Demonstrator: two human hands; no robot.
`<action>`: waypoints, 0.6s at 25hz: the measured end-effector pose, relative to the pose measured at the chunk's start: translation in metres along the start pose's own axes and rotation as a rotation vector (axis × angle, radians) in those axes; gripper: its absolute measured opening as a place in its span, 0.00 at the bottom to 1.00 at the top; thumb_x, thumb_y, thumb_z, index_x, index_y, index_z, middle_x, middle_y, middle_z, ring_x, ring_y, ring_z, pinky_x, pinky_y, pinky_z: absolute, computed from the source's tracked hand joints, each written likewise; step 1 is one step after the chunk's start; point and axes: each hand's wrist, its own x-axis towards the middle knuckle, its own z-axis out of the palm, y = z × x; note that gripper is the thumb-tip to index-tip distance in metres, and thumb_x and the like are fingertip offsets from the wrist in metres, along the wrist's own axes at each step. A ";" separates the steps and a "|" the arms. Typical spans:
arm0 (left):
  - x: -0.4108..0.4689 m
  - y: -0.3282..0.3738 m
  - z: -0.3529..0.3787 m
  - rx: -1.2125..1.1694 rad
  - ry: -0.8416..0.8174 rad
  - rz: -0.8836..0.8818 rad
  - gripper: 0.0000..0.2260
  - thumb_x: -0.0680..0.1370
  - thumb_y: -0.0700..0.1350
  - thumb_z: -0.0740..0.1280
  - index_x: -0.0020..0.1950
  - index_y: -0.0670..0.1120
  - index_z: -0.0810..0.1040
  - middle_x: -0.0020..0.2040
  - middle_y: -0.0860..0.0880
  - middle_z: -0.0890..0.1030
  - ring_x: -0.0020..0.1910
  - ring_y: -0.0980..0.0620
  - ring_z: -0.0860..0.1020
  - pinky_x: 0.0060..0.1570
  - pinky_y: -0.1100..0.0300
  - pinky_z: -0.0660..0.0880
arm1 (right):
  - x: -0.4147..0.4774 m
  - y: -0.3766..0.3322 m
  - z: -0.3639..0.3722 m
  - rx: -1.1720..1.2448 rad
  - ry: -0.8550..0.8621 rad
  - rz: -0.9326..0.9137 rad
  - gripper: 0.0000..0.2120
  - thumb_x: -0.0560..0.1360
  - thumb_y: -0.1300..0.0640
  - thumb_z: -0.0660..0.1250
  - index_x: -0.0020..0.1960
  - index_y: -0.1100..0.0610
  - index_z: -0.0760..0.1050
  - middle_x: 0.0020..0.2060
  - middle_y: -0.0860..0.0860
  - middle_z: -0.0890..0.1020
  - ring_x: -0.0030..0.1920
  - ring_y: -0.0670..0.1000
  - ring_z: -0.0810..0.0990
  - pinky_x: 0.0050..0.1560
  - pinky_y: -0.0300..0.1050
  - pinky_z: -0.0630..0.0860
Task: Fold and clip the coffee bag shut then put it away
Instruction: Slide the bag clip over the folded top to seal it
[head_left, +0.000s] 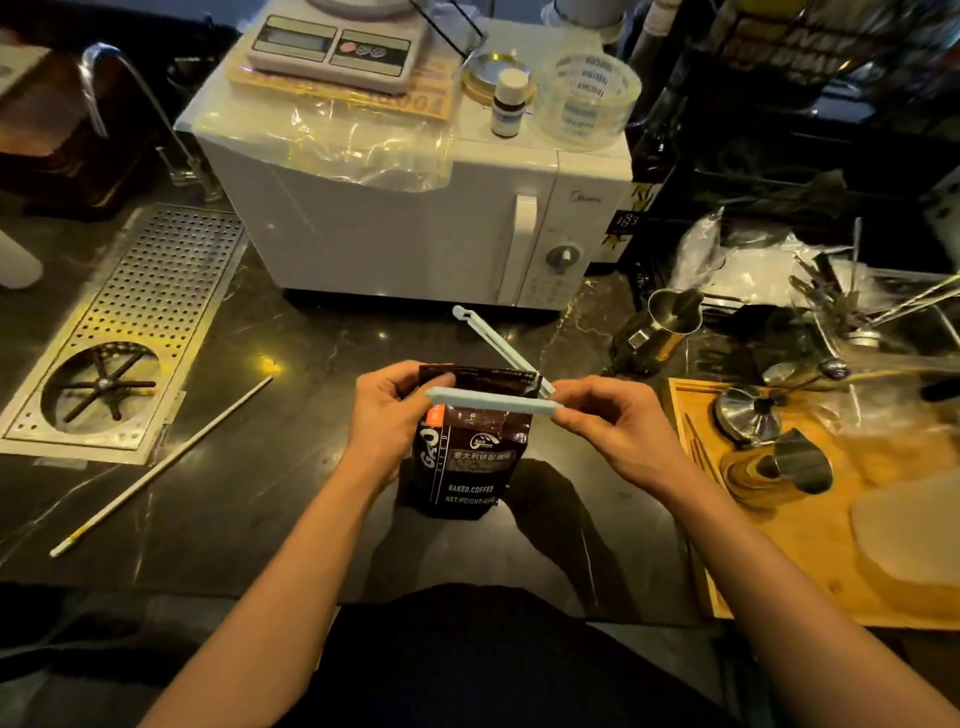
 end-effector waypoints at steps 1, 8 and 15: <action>0.000 0.000 0.000 -0.008 0.002 -0.002 0.10 0.74 0.37 0.72 0.43 0.52 0.86 0.37 0.51 0.86 0.36 0.55 0.84 0.35 0.63 0.79 | 0.001 0.001 -0.001 -0.003 -0.010 -0.008 0.09 0.73 0.67 0.72 0.51 0.58 0.83 0.48 0.47 0.85 0.50 0.48 0.84 0.53 0.38 0.79; -0.003 0.003 -0.001 -0.049 0.000 0.000 0.08 0.75 0.38 0.71 0.44 0.51 0.86 0.39 0.49 0.87 0.38 0.52 0.85 0.37 0.61 0.80 | 0.014 0.005 0.008 -0.026 -0.017 -0.024 0.09 0.73 0.64 0.72 0.52 0.55 0.83 0.47 0.50 0.85 0.49 0.47 0.84 0.52 0.39 0.79; -0.004 0.001 0.000 -0.076 0.008 -0.002 0.10 0.75 0.37 0.71 0.46 0.52 0.87 0.42 0.49 0.87 0.40 0.52 0.86 0.37 0.63 0.80 | 0.016 0.007 0.013 0.010 0.027 -0.018 0.10 0.73 0.63 0.73 0.52 0.53 0.80 0.49 0.44 0.83 0.54 0.44 0.83 0.59 0.43 0.78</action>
